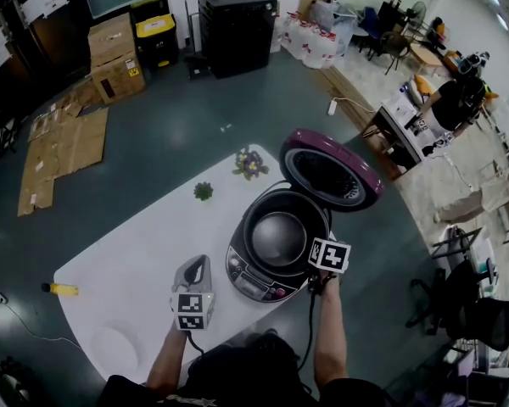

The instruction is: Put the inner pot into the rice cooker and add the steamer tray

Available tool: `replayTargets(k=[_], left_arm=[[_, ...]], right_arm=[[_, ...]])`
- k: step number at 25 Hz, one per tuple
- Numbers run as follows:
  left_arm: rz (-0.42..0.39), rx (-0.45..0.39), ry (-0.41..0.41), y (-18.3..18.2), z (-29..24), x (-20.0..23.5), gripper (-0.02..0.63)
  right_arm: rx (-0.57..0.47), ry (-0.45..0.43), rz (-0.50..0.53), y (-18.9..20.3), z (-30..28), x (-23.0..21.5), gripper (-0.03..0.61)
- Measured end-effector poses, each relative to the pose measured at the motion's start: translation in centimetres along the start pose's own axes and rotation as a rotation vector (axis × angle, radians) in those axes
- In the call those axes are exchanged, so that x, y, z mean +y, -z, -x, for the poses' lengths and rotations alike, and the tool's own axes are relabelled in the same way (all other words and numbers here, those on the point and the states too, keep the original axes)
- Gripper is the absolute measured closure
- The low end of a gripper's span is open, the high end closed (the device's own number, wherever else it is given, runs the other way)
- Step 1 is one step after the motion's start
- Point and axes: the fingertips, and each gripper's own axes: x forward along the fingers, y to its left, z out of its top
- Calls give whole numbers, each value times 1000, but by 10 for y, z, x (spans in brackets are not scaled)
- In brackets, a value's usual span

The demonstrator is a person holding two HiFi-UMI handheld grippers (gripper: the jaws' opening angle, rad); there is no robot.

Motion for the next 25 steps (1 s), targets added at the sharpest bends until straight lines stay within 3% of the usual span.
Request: replayTargets(k=[16, 23, 25], left_arm=[[7, 28, 10, 15, 9, -8, 603], [6, 21, -7, 19, 17, 3, 603], [9, 22, -10, 19, 19, 5, 603]], right_arm=[[-1, 103, 76, 3, -6, -3, 560], [109, 118, 41, 29, -5, 0, 560], [55, 101, 62, 20, -6, 5, 539]])
